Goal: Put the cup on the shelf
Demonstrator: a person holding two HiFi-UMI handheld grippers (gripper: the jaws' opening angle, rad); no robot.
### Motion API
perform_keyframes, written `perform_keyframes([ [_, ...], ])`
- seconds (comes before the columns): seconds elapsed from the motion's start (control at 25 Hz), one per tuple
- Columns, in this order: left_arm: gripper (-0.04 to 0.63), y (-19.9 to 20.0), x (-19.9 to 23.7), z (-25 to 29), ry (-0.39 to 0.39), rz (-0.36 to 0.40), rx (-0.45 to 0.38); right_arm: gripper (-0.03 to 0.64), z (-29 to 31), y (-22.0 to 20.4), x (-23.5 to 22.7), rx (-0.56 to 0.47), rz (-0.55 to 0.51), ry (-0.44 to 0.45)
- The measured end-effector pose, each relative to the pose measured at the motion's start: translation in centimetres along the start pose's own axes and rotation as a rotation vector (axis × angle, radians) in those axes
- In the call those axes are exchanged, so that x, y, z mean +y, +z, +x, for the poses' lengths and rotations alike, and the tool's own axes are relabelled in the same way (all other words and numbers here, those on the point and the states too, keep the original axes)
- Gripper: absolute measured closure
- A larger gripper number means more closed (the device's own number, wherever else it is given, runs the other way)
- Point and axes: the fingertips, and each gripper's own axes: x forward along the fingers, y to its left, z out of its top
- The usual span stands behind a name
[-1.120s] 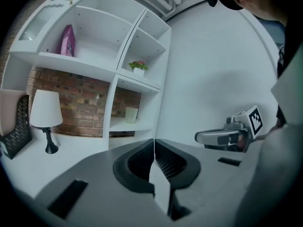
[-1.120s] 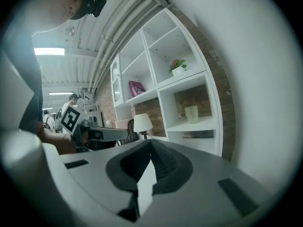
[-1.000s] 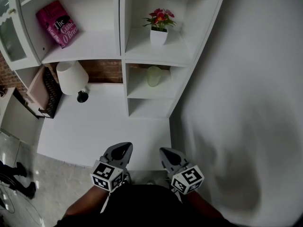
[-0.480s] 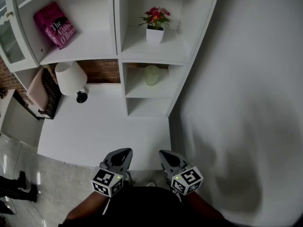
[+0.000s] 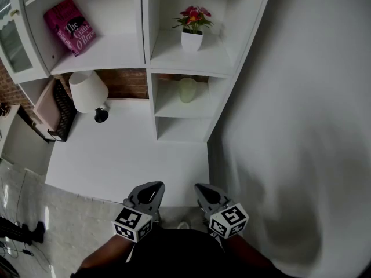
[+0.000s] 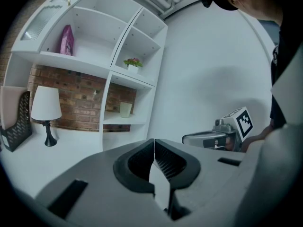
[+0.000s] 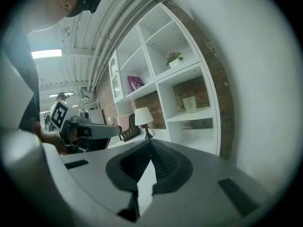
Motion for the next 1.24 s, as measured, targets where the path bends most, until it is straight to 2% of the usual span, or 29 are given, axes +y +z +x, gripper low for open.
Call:
perform_keyframes([
  [1.24, 0.588, 0.64, -0.55, -0.28, 0.009, 0.024, -0.008, 0.614, -0.08, 0.34, 0.16, -0.014, 0.003, 0.018],
])
